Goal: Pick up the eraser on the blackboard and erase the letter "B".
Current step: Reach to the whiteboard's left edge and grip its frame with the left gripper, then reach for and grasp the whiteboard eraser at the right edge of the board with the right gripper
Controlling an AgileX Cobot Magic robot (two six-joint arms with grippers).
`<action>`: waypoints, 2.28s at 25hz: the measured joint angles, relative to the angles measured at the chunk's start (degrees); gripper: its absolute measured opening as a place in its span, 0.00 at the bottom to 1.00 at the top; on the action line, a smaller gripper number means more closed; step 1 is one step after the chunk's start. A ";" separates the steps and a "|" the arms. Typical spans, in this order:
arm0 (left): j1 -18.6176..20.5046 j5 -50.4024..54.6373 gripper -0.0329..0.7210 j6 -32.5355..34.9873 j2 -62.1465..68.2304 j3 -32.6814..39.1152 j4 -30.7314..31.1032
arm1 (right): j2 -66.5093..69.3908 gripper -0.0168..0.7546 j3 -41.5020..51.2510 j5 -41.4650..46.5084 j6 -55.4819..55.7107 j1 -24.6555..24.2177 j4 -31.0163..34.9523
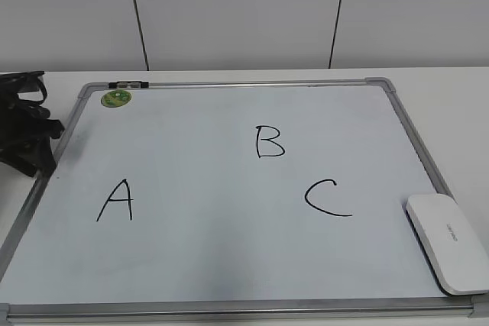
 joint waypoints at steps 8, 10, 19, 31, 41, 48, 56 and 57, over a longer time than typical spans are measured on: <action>0.10 1.09 0.14 0.00 0.87 -0.73 -1.42 | 0.00 0.79 0.00 0.00 0.00 0.00 0.00; 0.10 1.30 0.09 -0.28 0.90 -0.84 -1.82 | 0.00 0.79 0.00 0.00 0.00 0.00 0.00; 0.23 1.53 0.08 -0.76 1.02 -0.97 -2.05 | 4.33 0.79 -6.89 -4.47 -0.44 0.00 -0.50; 0.23 1.64 0.08 -0.84 1.02 -1.06 -2.09 | 28.16 0.79 -9.38 -13.52 -10.02 0.00 9.22; 0.23 1.85 0.08 -0.84 1.02 -1.06 -2.09 | 56.06 0.79 -11.26 -13.10 -12.36 0.93 13.57; 0.23 1.85 0.08 -0.84 1.02 -1.06 -2.18 | 69.35 0.79 -12.18 -18.89 -10.00 7.90 13.57; 0.23 1.89 0.08 -0.84 1.02 -1.06 -2.18 | 82.22 0.85 -14.69 -23.60 -6.64 8.84 12.77; 0.23 1.89 0.08 -0.84 1.02 -1.06 -2.18 | 83.62 0.85 -15.17 -24.24 -6.48 8.84 12.61</action>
